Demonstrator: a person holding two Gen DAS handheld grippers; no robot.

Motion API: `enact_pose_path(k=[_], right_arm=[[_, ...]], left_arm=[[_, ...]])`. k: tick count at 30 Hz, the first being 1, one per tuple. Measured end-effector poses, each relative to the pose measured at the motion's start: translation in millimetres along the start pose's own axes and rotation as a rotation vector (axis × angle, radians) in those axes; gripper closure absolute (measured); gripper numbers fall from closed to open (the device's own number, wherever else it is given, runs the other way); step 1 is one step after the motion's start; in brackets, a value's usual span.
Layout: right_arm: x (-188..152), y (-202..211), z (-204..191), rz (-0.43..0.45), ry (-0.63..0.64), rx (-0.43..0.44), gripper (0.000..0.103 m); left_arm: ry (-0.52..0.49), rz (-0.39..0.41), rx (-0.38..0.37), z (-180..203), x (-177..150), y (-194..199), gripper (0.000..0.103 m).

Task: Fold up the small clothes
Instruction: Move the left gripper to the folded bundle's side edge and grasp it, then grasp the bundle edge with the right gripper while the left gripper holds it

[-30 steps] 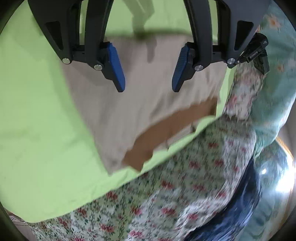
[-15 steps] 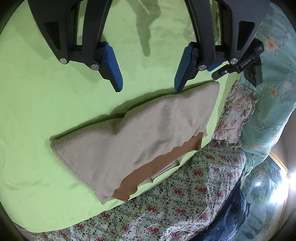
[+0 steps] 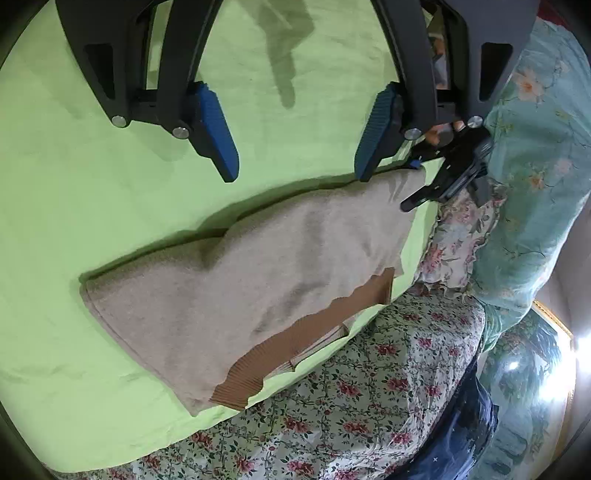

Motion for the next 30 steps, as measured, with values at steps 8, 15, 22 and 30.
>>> enact_pose_path(k=[8,15,22,30], right_arm=[[20.3,-1.6,6.6,0.009,0.000,0.001,0.035],[64.0,-0.6,18.3,0.015,0.037,0.001,0.035],[111.2,-22.4,33.7,-0.066,-0.033,0.099,0.035],[127.5,-103.3,17.8,-0.276,-0.142,0.298,0.021]], left_arm=[[-0.090,0.059,0.025,13.2,16.4,1.8,0.092],[-0.336,0.155,-0.074,101.8,17.3,43.2,0.093],[-0.636,0.092,-0.219,212.9,-38.3,22.0,0.094],[-0.783,-0.083,-0.249,229.4,-116.9,-25.4,0.095]])
Point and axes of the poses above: each gripper's, at about its wrist camera, not at the fingertips, and y roughly against the way its jaws point, z to its right, x to its top, the point moved 8 cm from there along -y, roughly the way its jaws point, and after that the axes turned 6 degrees about z, right-handed, at the moved point
